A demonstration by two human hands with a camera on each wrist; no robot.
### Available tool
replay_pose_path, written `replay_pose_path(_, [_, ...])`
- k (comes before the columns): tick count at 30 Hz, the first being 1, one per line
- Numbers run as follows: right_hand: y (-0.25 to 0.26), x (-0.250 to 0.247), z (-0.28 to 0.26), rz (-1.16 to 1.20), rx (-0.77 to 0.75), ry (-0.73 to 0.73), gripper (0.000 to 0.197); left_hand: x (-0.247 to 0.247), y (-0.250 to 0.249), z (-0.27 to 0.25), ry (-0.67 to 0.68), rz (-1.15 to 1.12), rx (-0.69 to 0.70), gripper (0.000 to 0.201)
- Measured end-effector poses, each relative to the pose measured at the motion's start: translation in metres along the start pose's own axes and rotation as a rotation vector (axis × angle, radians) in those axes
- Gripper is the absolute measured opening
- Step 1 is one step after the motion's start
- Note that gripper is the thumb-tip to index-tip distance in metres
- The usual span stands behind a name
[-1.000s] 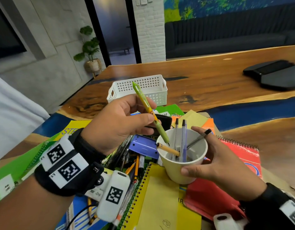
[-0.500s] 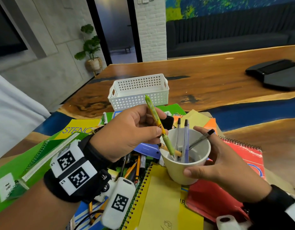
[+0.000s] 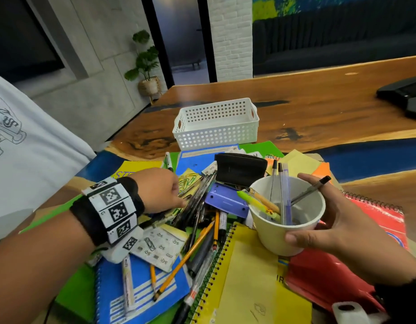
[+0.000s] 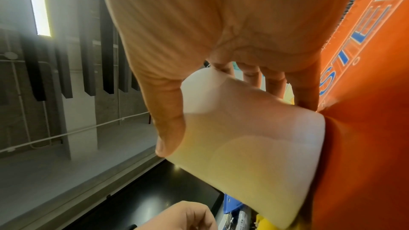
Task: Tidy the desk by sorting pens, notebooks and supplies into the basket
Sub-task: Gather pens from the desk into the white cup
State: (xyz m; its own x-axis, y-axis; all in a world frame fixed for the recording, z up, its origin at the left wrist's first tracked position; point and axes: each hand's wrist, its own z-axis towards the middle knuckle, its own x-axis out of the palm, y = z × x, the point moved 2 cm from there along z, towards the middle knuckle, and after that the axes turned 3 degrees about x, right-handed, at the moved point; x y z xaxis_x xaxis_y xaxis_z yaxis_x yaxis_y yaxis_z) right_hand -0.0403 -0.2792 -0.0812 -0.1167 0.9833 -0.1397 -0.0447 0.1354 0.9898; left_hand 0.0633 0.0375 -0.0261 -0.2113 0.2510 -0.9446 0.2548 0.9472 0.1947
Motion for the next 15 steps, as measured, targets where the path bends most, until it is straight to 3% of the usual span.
replay_pose_path(5, [0.0,-0.001,0.0,-0.018,0.009,0.004,0.108,0.012,-0.009,0.001,0.035,0.131,0.049,0.012])
replay_pose_path(8, [0.0,-0.002,0.0,-0.015,0.006,0.003,0.108,0.002,-0.005,0.0,0.0,-0.018,0.042,0.011])
replay_pose_path(10, [0.0,-0.002,0.0,-0.022,0.003,0.006,0.108,-0.021,-0.005,-0.008,-0.185,-0.204,0.047,0.013])
replay_pose_path(12, [-0.001,-0.002,0.0,-0.033,0.005,0.004,0.109,-0.048,-0.015,-0.025,-0.425,-0.585,0.117,0.01])
replay_pose_path(14, [-0.002,-0.001,-0.001,-0.03,0.009,0.002,0.11,-0.07,-0.035,-0.045,-0.496,-1.105,0.257,0.008])
replay_pose_path(15, [-0.002,-0.001,-0.001,-0.027,0.006,0.004,0.11,-0.076,-0.046,-0.053,-0.49,-1.247,0.311,0.009])
